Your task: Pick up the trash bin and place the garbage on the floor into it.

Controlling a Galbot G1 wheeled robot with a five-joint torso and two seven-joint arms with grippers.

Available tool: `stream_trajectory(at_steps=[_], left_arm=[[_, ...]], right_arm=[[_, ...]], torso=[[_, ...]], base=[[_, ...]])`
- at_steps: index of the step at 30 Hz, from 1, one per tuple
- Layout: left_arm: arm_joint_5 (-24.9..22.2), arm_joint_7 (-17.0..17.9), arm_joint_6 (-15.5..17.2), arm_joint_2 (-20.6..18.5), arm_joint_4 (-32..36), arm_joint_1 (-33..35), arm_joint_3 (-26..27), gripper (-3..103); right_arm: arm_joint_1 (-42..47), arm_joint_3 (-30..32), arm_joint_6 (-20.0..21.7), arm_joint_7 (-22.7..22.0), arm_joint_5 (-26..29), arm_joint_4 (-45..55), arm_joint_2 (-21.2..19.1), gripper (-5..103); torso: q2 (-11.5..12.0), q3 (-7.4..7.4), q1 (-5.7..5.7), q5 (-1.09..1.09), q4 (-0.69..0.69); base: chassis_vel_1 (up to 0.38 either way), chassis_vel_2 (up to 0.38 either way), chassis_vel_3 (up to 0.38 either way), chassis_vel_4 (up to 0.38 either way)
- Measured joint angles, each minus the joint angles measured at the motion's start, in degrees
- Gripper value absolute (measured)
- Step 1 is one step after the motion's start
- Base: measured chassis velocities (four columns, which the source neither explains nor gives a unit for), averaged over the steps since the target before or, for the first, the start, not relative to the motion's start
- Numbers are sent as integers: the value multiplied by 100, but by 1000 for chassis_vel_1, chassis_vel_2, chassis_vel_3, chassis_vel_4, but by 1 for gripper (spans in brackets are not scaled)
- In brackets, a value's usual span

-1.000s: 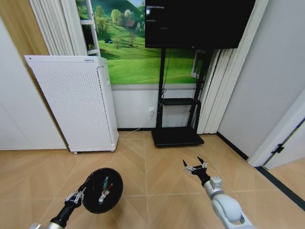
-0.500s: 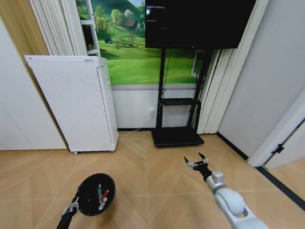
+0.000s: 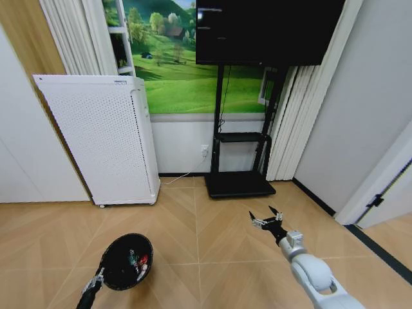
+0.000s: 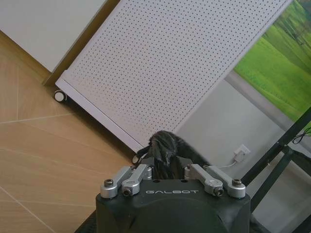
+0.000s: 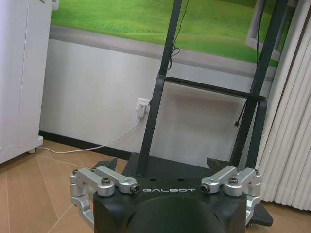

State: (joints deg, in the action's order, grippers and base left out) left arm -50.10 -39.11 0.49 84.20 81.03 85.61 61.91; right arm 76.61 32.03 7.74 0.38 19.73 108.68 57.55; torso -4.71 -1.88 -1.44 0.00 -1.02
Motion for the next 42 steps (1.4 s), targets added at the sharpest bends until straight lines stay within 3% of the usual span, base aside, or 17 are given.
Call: stream_trajectory(at_steps=[2,5,6,8,10,13,15,16,19,21,23,25,30,32,33,36,42], left_arm=[[4,46,80,1,84,9,15,35],[4,66,153,2,187,24,48,41],[8,71,175,2,236,34,75,52],[9,75,186,0,272,45,93,52],[39,86,199,-12,347,63,153,63],[81,94,202,-16,423,77,192,68],[268,268,274,-15,799,135,298,84],[268,268,274,-15,799,135,298,84],[633,668,521,17,1458,186,438,89],[1271,1295,874,45,2385,185,493,98],[1585,1628,1013,41,2775,150,454,99],[2005,2228,1312,-21,3340,56,270,100],[2262,2840,1768,-166,3820,-92,-97,100],[2389,3162,2131,-238,4130,-155,-350,100],[2389,3162,2131,-238,4130,-155,-350,100],[2500,3293,2711,-371,4595,-141,-624,100],[2544,3318,2821,-645,4503,-46,-800,100]], right_arm=[[6,3,1,-15,45,-21,-11,100],[11,4,4,-22,69,-49,-20,100],[10,4,4,-23,80,-66,-20,100],[5,4,5,-24,86,-78,-16,100],[-5,-1,5,-25,89,-103,4,100],[-11,-5,5,-26,95,-112,19,100],[-17,-6,17,-55,152,-110,71,100],[-17,-6,17,-55,152,-110,71,100],[-22,4,44,-113,218,-78,143,100],[-20,33,51,-141,233,-43,217,100],[-17,48,51,-159,235,-35,258,100],[-12,96,50,-172,235,-7,367,100],[-2,210,9,-135,235,3,591,100],[-28,331,-42,-87,188,-47,809,100],[-28,331,-42,-87,188,-47,809,100],[-93,518,-146,-7,112,-140,1162,100],[-126,630,-306,96,53,-261,1346,100]], torso=[[0,0,0,0,0],[0,0,0,-1,0],[0,0,0,0,0],[0,0,0,0,0],[0,0,0,0,0],[0,0,0,1,0],[0,0,0,1,1],[0,0,0,1,1],[0,0,0,1,0],[0,0,0,-2,0],[0,0,0,-3,0],[0,0,0,0,-1],[0,0,0,0,-1],[0,0,0,1,0],[0,0,0,1,0],[0,0,0,-1,-2],[-64,-53,-12,2,0]], base=[[0,0,0,0],[0,0,0,0],[0,0,0,0],[0,0,0,0],[0,0,0,0],[0,0,0,0],[0,0,0,0],[0,0,0,0],[0,0,0,0],[0,0,0,0],[0,0,0,0],[0,0,0,0],[0,0,0,0],[0,0,0,0],[0,0,0,0],[0,0,0,0],[0,0,0,0]])
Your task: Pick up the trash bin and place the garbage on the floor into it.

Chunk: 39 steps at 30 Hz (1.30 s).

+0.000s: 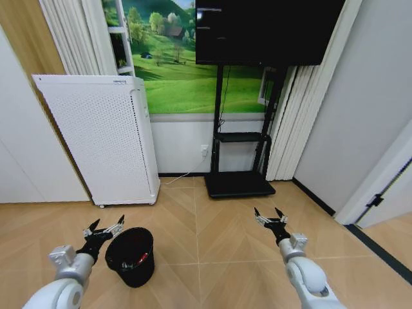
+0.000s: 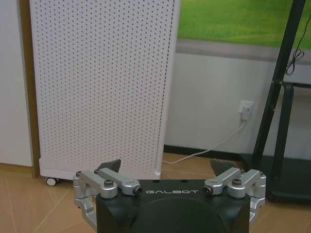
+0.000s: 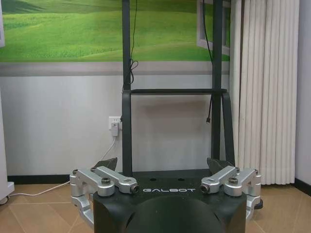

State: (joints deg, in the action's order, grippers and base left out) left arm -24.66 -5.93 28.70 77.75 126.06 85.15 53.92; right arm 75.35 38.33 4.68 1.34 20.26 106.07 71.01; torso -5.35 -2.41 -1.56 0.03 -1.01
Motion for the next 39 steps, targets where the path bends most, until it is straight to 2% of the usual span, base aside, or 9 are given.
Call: stream_trajectory(at_steps=[7,10,22,33,39], left_arm=[[-138,17,106,-293,192,14,9,100],[-156,-34,147,-392,232,13,6,100],[-109,-181,81,-337,95,-41,13,100],[-119,-329,8,-459,89,-80,37,100],[-194,-338,4,-541,75,-63,62,100]], right_arm=[[-10,92,-18,27,59,-4,-70,100],[-35,131,5,32,111,12,-142,100],[-201,-84,119,103,94,-85,-250,100],[-236,-135,339,309,302,-81,-398,100],[-250,-136,384,305,311,-51,-328,100]], torso=[[-37,-38,-5,-3,2],[-115,-102,-20,-2,1],[-391,-331,-61,-3,2],[-655,-530,-126,-2,2],[-787,-628,-158,-3,2]], base=[[0,0,0,0],[0,0,0,0],[0,0,0,0],[0,0,0,0],[0,0,0,0]])
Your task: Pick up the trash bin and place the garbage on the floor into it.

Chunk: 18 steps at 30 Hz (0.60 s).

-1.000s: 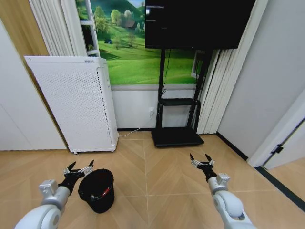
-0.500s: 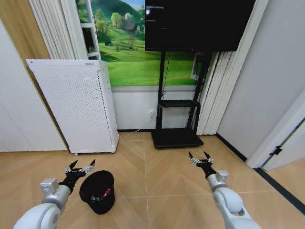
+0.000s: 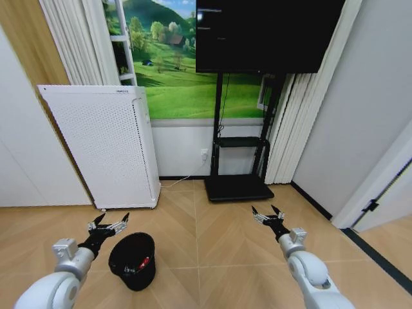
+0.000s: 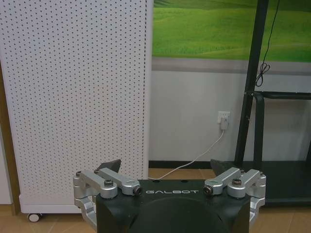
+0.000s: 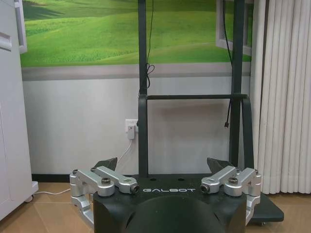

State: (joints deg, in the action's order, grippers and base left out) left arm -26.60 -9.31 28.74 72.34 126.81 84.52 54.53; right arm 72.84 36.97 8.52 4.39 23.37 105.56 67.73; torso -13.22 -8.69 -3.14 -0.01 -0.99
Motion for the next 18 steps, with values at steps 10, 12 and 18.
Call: stream_trajectory(at_steps=[10,12,18], left_arm=[[-132,-2,4,-42,2,-44,42,100],[-142,-2,10,-25,22,-44,51,100],[-164,-2,11,57,188,41,140,100]], right_arm=[[144,116,38,-80,4,134,36,100],[162,143,38,-83,6,152,34,100],[304,229,39,-108,21,287,103,100]], torso=[[-234,-171,-62,1,-1],[-270,-197,-72,1,-1],[-442,-319,-121,1,-1]], base=[[0,0,0,0],[0,0,0,0],[0,0,0,0]])
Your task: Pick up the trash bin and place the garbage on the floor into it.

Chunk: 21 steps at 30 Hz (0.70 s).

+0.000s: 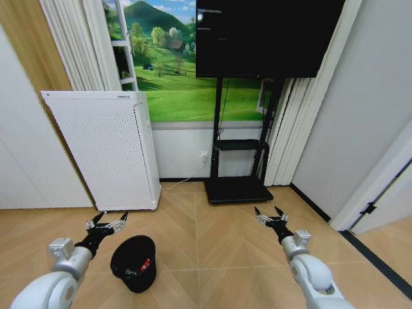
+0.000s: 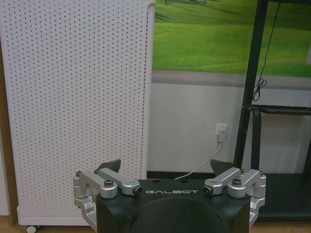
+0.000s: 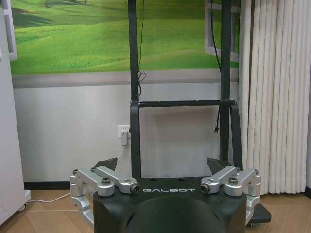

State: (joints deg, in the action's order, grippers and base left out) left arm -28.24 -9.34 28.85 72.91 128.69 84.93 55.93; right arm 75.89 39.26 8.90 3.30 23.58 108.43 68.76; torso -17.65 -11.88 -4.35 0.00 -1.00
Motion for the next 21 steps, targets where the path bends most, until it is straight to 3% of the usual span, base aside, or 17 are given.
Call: stream_trajectory(at_steps=[21], left_arm=[[-70,-20,-3,101,222,114,197,100]], right_arm=[[80,29,45,-144,1,320,83,100]], torso=[[-476,-317,-158,0,1]], base=[[0,0,0,0]])
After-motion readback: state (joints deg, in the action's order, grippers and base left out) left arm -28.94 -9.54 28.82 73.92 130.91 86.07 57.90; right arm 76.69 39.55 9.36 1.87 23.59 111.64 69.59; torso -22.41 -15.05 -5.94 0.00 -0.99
